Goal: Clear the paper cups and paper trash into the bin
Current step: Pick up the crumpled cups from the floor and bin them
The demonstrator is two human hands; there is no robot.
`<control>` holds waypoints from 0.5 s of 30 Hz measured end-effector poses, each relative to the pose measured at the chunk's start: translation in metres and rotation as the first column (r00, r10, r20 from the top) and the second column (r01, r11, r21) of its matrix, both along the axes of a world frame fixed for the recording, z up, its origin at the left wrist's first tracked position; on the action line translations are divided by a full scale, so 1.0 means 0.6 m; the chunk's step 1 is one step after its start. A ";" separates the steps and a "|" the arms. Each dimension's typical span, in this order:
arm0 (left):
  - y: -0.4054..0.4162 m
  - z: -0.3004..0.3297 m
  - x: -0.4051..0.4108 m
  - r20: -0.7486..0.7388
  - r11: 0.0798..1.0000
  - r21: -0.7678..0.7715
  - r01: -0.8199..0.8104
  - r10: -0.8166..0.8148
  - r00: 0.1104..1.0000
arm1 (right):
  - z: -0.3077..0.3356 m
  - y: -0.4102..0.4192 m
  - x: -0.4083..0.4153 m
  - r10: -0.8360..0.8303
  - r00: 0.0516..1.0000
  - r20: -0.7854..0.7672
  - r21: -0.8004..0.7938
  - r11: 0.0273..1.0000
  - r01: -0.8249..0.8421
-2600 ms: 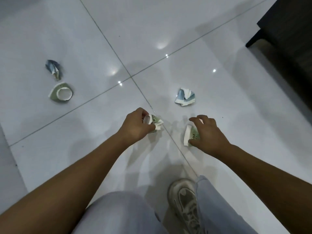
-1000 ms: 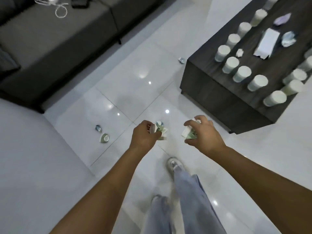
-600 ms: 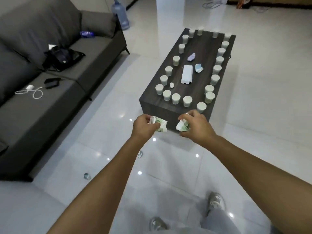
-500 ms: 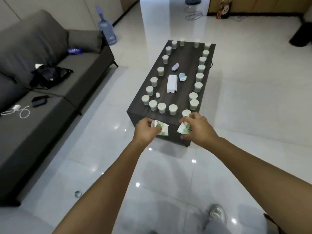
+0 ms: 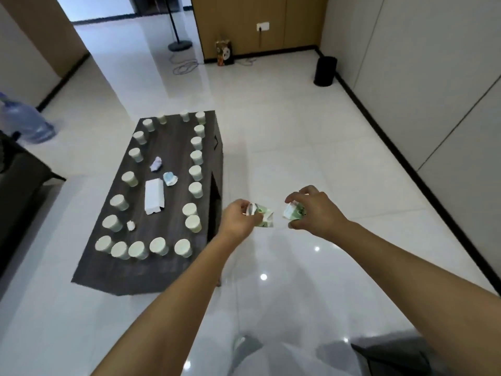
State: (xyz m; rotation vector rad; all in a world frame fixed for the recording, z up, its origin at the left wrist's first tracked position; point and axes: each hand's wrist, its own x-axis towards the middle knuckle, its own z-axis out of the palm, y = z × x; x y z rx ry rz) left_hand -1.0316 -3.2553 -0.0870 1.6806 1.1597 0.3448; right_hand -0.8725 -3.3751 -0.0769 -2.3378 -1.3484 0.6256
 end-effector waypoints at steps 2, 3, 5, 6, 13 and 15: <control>0.033 -0.006 0.073 0.006 0.999 -0.005 0.040 -0.040 0.999 | -0.006 0.011 0.064 -0.049 0.999 0.009 0.001 0.999 0.049; 0.053 -0.010 0.110 0.016 0.998 -0.009 0.060 -0.059 0.998 | -0.008 0.022 0.097 -0.073 0.997 0.014 0.002 0.997 0.072; 0.099 -0.013 0.183 0.038 0.995 -0.008 0.100 -0.099 0.994 | -0.015 0.052 0.163 -0.114 0.993 0.031 0.001 0.993 0.114; 0.124 -0.012 0.219 0.052 0.993 -0.003 0.120 -0.120 0.991 | -0.017 0.070 0.196 -0.135 0.990 0.038 0.003 0.991 0.135; 0.327 0.021 0.457 0.084 0.974 0.003 0.226 -0.226 0.971 | 0.009 0.246 0.413 -0.271 0.962 0.036 0.019 0.963 0.270; 0.380 0.030 0.527 0.085 0.971 0.018 0.239 -0.240 0.967 | 0.019 0.292 0.467 -0.305 0.952 0.020 0.049 0.952 0.303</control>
